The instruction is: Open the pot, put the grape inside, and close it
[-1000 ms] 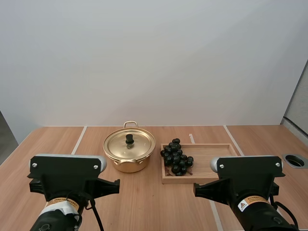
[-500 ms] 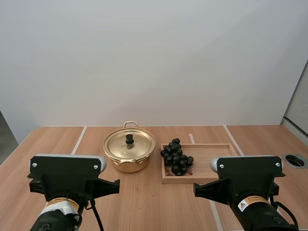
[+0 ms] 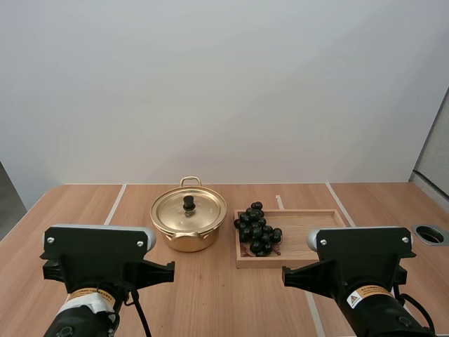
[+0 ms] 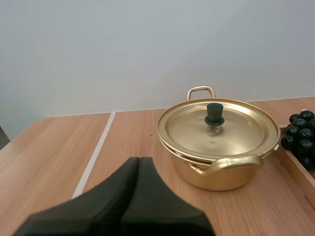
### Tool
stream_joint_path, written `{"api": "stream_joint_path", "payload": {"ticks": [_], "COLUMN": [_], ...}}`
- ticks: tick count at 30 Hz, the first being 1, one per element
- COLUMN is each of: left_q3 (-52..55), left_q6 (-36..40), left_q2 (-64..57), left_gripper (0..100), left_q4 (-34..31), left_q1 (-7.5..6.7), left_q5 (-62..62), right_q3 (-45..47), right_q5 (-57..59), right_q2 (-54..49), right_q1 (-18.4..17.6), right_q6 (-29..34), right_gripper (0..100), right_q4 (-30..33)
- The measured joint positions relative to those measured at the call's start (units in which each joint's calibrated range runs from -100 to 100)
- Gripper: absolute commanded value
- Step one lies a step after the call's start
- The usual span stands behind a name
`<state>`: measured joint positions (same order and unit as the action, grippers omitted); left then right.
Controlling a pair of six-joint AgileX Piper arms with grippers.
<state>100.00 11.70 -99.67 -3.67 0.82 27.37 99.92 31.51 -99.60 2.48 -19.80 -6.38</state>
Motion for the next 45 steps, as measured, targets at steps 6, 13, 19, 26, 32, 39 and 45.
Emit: {"api": "stream_joint_path", "payload": {"ticks": [6, 13, 19, 26, 32, 39, 45], "left_q3": [-1.57, -10.70, -19.77, -31.98, -42.41, -50.26, -52.49], "left_q6": [-3.24, -5.26, -5.46, -5.73, -5.73, -9.26, -13.11], "left_q2": [0.00, 0.48, 7.43, 19.57, 31.64, 44.06, 51.95], "left_gripper": [0, 0, 0, 0, 0, 0, 0], "left_q4": [0.00, 0.00, 0.00, 0.00, 0.00, 0.00, 0.00], "left_q1": [0.00, 0.00, 0.00, 0.00, 0.00, 0.00, 0.00], "left_q5": [-10.16, -12.56, -9.10, 0.96, 12.93, 24.87, 30.71], "right_q3": [-5.78, -16.08, -22.25, -29.80, -38.36, -47.32, -52.49], "right_q5": [-1.53, -2.51, -1.94, 0.20, 7.30, 13.42, 17.88], "right_q2": [0.00, -0.15, 5.39, 18.92, 31.45, 44.32, 53.06], "right_q1": [0.00, 0.00, 0.00, 0.00, 0.00, 0.00, 0.00], "right_q6": [0.00, 0.00, -1.60, -2.12, -2.20, -2.22, -2.32], "right_gripper": [0, 0, 0, 0, 0, 0, 0], "right_q4": [0.00, 0.00, 0.00, 0.00, 0.00, 0.00, 0.00]}}
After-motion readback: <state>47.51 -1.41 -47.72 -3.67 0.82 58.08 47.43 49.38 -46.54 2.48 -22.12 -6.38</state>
